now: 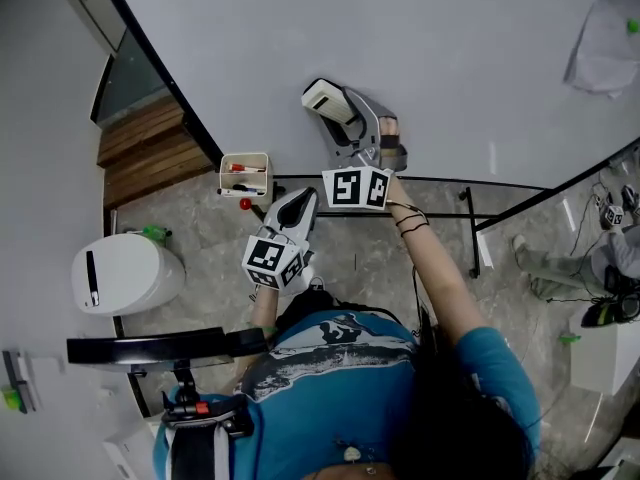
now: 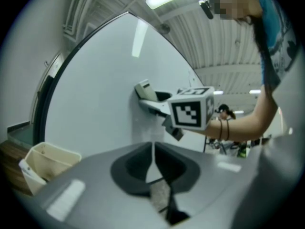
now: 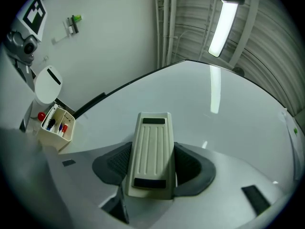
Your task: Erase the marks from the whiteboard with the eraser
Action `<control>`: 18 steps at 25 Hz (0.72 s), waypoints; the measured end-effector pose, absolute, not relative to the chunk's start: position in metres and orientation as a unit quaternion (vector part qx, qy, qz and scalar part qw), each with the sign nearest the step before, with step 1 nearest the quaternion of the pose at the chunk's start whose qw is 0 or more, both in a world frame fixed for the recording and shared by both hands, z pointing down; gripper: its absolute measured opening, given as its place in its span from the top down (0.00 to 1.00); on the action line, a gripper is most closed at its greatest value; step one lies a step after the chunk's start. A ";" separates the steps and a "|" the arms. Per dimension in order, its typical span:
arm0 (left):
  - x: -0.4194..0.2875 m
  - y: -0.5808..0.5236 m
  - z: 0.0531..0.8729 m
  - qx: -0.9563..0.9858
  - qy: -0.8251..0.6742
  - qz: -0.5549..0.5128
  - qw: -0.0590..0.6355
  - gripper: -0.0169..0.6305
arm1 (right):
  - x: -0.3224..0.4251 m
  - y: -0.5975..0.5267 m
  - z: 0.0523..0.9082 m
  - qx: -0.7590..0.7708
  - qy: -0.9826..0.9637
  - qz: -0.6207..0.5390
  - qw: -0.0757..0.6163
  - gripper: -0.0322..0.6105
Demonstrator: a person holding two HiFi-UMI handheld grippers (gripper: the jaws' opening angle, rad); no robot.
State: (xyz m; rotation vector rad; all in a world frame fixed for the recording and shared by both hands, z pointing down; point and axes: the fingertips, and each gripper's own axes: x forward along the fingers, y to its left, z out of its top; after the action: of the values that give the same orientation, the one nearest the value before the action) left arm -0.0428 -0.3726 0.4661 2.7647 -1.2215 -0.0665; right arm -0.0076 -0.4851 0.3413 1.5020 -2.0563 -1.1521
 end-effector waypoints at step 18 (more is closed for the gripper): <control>-0.010 -0.365 0.461 0.930 -0.363 -0.016 0.059 0.96 | 0.156 -0.468 0.159 0.623 -0.705 -0.338 0.024 0.54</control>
State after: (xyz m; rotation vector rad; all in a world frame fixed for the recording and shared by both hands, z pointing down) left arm -0.0101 -0.3653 0.4613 2.8164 -1.0995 -0.0482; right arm 0.1557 -0.4676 0.1595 1.9278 -2.1826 -1.0464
